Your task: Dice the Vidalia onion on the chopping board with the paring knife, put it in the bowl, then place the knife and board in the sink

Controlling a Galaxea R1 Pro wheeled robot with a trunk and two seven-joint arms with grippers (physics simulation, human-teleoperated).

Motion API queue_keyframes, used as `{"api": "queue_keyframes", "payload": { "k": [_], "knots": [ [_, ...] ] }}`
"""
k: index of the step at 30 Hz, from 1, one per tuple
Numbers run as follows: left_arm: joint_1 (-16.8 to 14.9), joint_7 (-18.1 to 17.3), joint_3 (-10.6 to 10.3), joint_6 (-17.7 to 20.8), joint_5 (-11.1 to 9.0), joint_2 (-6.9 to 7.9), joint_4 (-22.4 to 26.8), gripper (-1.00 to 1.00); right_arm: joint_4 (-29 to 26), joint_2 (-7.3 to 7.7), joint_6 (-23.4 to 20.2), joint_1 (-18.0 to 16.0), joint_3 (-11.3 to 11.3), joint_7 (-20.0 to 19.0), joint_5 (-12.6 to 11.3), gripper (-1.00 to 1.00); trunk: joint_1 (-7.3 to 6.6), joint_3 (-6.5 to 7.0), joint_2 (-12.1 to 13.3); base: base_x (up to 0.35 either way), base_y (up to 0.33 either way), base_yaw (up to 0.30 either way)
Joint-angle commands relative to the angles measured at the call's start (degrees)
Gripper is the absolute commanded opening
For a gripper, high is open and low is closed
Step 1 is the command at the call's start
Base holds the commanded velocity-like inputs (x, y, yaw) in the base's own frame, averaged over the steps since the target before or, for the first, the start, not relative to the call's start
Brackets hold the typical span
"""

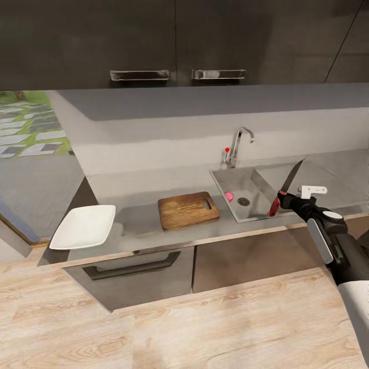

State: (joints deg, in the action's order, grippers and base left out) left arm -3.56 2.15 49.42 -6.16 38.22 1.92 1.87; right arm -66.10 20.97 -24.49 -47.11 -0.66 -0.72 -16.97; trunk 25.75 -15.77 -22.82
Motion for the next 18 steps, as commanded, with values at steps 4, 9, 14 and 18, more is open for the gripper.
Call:
{"api": "queue_keyframes", "payload": {
  "k": [4, 9, 14, 18],
  "knots": [
    [-0.04, 0.22, 0.41, -0.25, 0.58, 0.02, -0.09, 1.0, -0.23, 0.04, -0.22, 0.15, -1.2, 0.02, -0.16, -1.0, 0.03, -0.1, -0.1, 0.0, -0.275, 0.001],
    [-0.04, 0.22, 0.41, -0.25, 0.61, 0.02, -0.11, 1.0, -0.25, 0.03, -0.23, 0.17, -1.36, 0.03, -0.16, -1.0, 0.03, -0.16, -0.1, 0.0, -0.308, 0.106],
    [-0.04, 0.22, 0.41, -0.25, 0.61, 0.01, -0.08, 1.0, -0.25, 0.03, -0.21, 0.18, -1.36, 0.02, -0.16, -1.0, 0.03, -0.29, -0.1, 0.0, -0.312, 0.258],
    [-0.04, 0.22, 0.32, -0.25, 0.6, -0.02, -0.07, 1.0, -0.25, 0.03, -0.24, 0.18, -1.37, 0.02, -0.16, -1.0, 0.03, -0.41, -0.1, 0.0, -0.312, 0.27]
  ]
}}
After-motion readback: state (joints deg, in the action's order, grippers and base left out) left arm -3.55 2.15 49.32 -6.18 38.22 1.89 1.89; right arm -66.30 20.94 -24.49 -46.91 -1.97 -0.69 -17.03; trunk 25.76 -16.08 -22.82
